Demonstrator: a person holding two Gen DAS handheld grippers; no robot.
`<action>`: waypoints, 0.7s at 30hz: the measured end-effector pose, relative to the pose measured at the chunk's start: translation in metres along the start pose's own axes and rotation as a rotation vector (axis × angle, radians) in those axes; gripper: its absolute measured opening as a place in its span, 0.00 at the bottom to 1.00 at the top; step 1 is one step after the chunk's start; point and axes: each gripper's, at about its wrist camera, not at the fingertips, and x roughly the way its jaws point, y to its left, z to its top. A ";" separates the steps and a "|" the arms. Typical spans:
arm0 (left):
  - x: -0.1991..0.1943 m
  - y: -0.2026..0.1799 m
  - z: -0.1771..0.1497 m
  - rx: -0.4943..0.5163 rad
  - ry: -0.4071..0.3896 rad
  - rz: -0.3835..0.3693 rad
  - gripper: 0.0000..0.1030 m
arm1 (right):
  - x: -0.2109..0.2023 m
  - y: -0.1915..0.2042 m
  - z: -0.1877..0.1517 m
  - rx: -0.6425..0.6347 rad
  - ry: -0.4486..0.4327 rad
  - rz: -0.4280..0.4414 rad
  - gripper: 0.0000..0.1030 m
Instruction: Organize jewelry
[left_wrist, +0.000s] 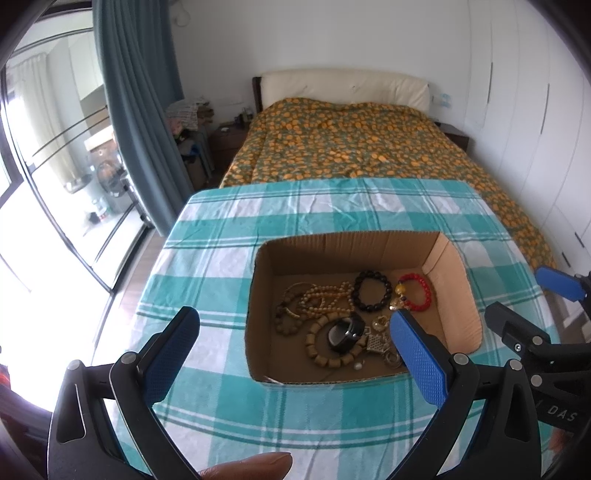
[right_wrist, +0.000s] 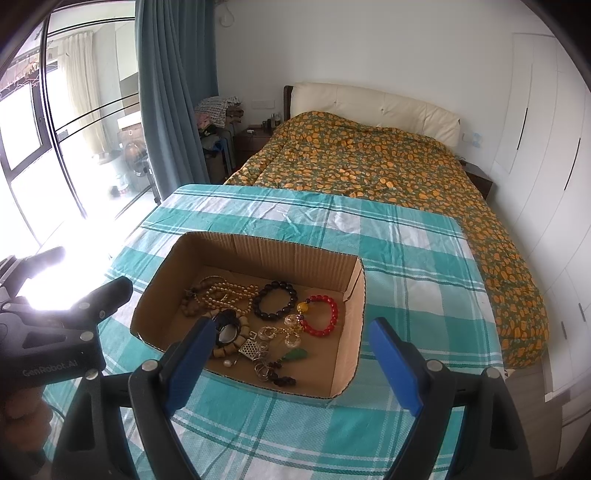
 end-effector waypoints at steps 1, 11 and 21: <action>0.000 0.000 0.000 -0.001 -0.001 0.001 1.00 | 0.000 -0.001 0.000 0.001 0.001 0.000 0.84; 0.002 0.007 0.003 -0.036 0.005 -0.005 1.00 | 0.002 -0.004 -0.001 -0.001 0.011 -0.012 0.84; -0.001 0.005 0.004 -0.032 -0.003 -0.014 1.00 | 0.003 -0.006 -0.001 -0.002 0.011 -0.015 0.84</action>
